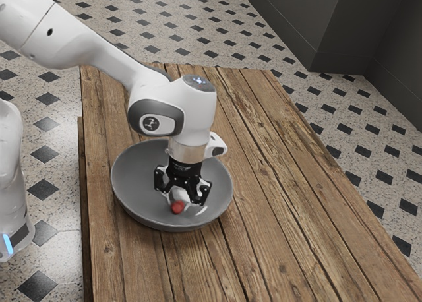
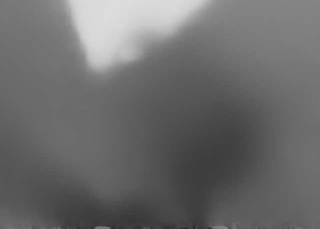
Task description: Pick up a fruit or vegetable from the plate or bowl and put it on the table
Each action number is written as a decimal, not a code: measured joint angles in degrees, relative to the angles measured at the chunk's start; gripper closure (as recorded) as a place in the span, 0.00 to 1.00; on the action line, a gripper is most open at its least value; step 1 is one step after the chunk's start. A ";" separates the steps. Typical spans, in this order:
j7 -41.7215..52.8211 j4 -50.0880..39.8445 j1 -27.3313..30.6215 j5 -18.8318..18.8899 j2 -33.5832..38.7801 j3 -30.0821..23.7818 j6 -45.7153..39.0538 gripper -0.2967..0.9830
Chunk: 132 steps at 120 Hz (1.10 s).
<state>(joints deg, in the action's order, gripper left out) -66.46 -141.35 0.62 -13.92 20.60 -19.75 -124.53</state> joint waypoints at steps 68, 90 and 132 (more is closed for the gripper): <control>-1.46 6.28 -0.05 7.05 1.04 -0.63 -1.22 0.65; -2.37 25.68 -0.01 19.00 -11.27 -2.95 -1.25 0.65; -3.90 40.58 -3.84 29.01 -28.91 -3.17 -2.22 0.50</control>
<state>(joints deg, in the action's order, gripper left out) -70.36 -100.77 -3.21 15.09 -8.32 -22.92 -126.75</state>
